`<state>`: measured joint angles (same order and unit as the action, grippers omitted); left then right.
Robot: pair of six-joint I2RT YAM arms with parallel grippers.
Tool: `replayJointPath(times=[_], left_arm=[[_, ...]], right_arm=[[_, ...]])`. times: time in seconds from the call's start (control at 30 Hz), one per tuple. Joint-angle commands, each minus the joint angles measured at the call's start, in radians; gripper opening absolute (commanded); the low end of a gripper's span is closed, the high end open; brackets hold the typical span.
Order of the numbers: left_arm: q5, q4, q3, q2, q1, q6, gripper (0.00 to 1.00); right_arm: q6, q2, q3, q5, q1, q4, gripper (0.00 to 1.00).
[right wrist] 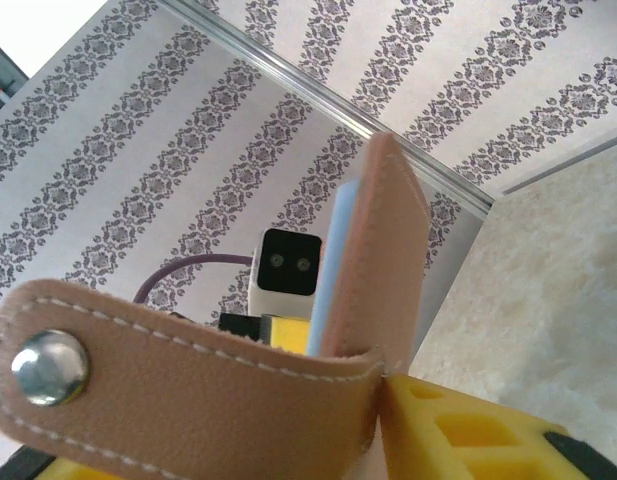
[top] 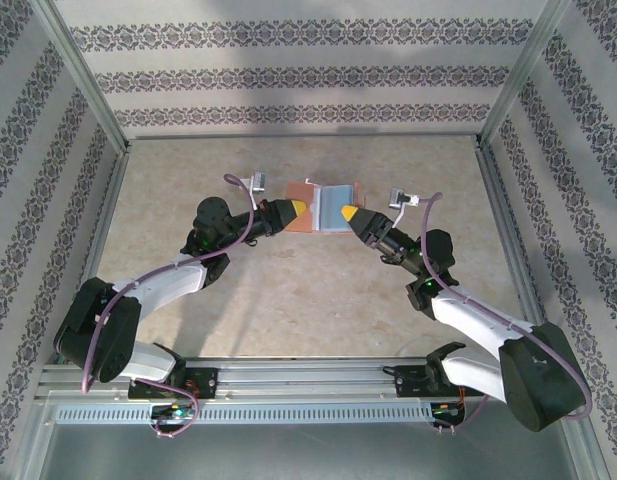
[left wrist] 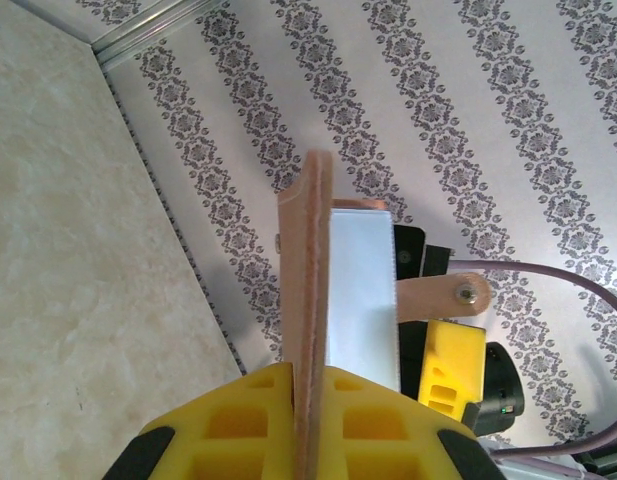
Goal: Take the credit cards out of the card holder
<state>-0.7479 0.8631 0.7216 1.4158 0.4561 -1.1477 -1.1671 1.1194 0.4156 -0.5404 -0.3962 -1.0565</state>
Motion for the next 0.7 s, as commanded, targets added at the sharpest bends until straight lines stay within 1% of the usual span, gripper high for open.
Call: replayJointPath(times=[0.0, 0.17, 0.33, 0.47, 0.67], left_arm=[[0.003, -0.008, -0.009, 0.015, -0.011, 0.04, 0.0], [0.002, -0.007, -0.007, 0.028, -0.012, 0.043, 0.0], [-0.004, 0.005, 0.001, 0.042, -0.012, 0.039, 0.0], [-0.005, 0.014, -0.005, 0.057, -0.012, 0.036, 0.0], [-0.007, 0.028, -0.01, 0.078, -0.012, 0.031, 0.0]], right_arm=[[0.035, -0.037, 0.003, 0.011, 0.011, -0.001, 0.39], [0.05, -0.05, 0.004, 0.014, 0.014, 0.045, 0.33], [0.044, -0.035, 0.009, 0.011, 0.013, 0.039, 0.25], [0.043, -0.03, 0.017, 0.007, 0.011, 0.039, 0.21], [0.04, -0.014, 0.022, 0.007, 0.008, 0.047, 0.1]])
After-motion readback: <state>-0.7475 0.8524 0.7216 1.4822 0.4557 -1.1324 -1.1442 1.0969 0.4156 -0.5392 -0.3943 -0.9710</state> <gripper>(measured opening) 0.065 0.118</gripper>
